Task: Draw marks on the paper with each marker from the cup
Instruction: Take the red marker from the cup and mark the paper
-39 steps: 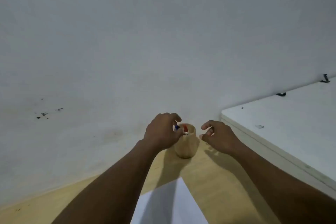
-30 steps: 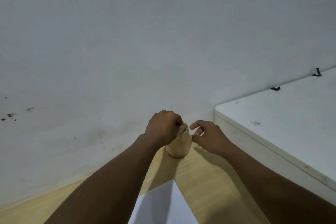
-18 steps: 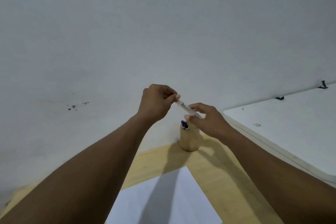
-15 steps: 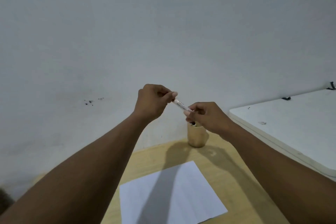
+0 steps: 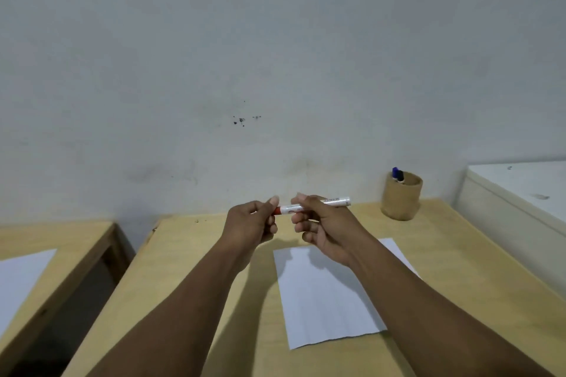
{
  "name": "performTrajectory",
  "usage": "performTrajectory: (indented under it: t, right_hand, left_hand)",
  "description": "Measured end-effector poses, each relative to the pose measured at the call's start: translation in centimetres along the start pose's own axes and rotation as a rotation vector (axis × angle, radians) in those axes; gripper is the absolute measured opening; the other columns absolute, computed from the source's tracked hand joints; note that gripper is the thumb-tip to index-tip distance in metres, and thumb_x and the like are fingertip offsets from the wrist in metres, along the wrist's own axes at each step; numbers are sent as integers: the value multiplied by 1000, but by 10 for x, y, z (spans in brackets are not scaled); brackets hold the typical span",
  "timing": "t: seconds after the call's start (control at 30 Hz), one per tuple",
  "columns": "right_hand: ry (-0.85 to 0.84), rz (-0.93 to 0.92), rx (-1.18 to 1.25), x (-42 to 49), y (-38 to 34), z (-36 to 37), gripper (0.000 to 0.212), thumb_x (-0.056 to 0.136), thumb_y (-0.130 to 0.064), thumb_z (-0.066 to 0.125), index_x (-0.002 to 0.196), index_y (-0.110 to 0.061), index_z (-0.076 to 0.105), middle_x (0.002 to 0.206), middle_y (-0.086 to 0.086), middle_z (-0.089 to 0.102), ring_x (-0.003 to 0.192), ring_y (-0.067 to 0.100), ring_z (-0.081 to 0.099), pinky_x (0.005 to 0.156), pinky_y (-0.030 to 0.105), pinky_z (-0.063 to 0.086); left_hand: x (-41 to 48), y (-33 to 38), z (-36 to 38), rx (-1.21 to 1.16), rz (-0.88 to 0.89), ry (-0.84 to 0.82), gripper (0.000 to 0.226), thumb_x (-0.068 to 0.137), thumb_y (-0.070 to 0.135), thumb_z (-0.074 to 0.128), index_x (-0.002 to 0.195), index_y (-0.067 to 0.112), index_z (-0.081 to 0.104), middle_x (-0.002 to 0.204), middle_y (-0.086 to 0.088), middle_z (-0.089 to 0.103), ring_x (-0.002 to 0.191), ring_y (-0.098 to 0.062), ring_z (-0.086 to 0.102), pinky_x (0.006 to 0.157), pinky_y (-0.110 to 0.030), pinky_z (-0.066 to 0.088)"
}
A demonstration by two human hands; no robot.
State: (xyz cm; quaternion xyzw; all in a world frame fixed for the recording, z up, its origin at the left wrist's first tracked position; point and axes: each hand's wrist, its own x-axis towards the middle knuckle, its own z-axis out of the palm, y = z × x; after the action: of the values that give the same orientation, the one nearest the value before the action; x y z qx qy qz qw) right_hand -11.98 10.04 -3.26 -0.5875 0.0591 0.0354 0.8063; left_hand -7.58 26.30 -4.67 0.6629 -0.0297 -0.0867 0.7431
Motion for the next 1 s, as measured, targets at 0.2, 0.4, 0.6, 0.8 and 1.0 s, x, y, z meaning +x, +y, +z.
performTrajectory:
  t: [0.2, 0.4, 0.6, 0.8, 1.0]
  right_hand:
    - [-59, -87, -151, 19, -8, -32, 18, 96, -12, 63, 106, -1, 72, 82, 18, 70, 71, 30, 71, 66, 32, 53]
    - [1, -61, -246, 42, 19, -35, 14, 90, -12, 70, 97, -1, 76, 84, 21, 73, 76, 34, 75, 74, 41, 57]
    - [171, -88, -284, 54, 75, -16, 17, 84, -9, 76, 74, -1, 65, 62, 21, 66, 40, 20, 55, 40, 22, 38]
    - [223, -175, -464, 56, 96, -13, 25, 79, -20, 83, 77, 1, 69, 65, 10, 76, 56, 24, 73, 48, 32, 50]
    - [175, -188, -496, 57, 102, -14, 25, 70, -27, 87, 70, -8, 71, 65, 14, 74, 55, 21, 66, 58, 38, 51]
  left_hand:
    - [24, -35, -47, 70, -75, 260, 36, 93, 28, 73, 66, 7, 65, 60, -10, 64, 51, -19, 56, 61, -37, 55]
    - [23, -73, -45, 849, 216, 150, 13, 87, 34, 67, 78, 25, 70, 69, 7, 73, 70, -13, 68, 66, -33, 56]
    - [29, -87, -46, 992, 287, 126, 11, 85, 36, 65, 83, 29, 73, 75, 13, 72, 75, -5, 64, 66, -31, 54]
    - [28, -90, -45, 930, 285, 138, 11, 82, 36, 67, 79, 28, 74, 67, 10, 70, 67, -6, 65, 63, -32, 57]
    - [26, -92, -45, 859, 280, 177, 14, 78, 33, 62, 77, 28, 75, 66, 11, 72, 65, -5, 68, 65, -34, 60]
